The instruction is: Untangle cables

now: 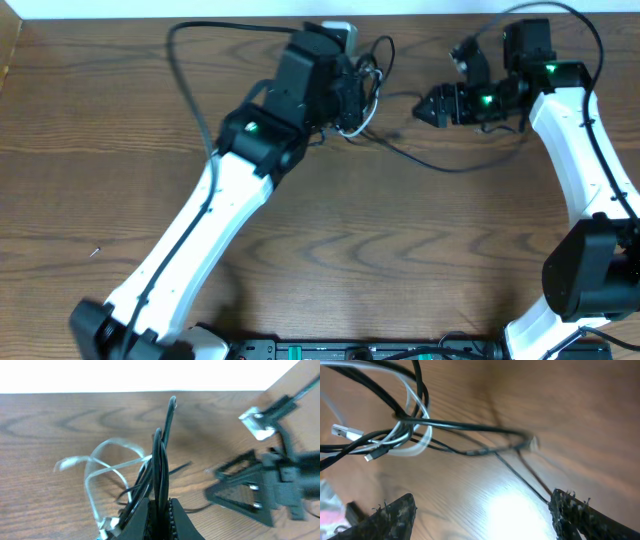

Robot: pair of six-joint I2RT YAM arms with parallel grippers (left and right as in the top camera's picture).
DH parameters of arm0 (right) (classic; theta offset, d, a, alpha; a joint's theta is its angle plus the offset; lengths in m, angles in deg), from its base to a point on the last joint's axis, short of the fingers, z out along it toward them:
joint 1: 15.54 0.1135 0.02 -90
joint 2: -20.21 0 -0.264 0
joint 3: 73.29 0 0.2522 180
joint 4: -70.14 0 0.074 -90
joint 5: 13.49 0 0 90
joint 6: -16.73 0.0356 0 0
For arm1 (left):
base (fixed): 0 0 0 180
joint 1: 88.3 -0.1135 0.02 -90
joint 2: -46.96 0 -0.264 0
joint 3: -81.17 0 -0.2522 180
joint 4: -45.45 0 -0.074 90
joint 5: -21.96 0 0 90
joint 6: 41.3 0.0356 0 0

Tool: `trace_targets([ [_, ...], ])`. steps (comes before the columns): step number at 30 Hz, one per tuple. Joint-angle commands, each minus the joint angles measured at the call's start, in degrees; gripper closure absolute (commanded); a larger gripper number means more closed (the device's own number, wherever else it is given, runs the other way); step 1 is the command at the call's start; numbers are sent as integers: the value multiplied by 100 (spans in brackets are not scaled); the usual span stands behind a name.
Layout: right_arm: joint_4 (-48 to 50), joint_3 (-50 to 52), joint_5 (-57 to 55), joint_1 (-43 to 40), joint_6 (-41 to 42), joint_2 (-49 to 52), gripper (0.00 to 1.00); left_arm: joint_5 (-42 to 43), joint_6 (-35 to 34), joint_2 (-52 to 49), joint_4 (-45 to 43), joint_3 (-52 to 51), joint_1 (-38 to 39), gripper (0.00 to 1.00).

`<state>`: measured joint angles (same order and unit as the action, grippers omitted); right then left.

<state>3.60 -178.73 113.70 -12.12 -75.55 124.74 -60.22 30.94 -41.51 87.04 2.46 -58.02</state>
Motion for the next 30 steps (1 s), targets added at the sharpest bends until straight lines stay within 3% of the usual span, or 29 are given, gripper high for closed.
trace_targets([
  [1,129,-369,546,146,-313,-7,18,96,33,48,61,4,-50,93],
  [8,636,-492,540,479,96,-4,18,96,-162,184,-90,15,-98,92],
  [15,761,-490,170,791,295,24,20,579,-1185,249,-315,15,-472,93],
  [21,1211,-490,-723,1172,1419,219,23,1300,-1453,249,-503,15,-612,93],
  [26,1617,-490,-1646,1456,2511,553,33,1508,-1473,249,-496,15,-610,92],
  [30,1333,-490,-2975,1440,3742,850,31,1478,-1373,258,-501,15,-651,92],
])
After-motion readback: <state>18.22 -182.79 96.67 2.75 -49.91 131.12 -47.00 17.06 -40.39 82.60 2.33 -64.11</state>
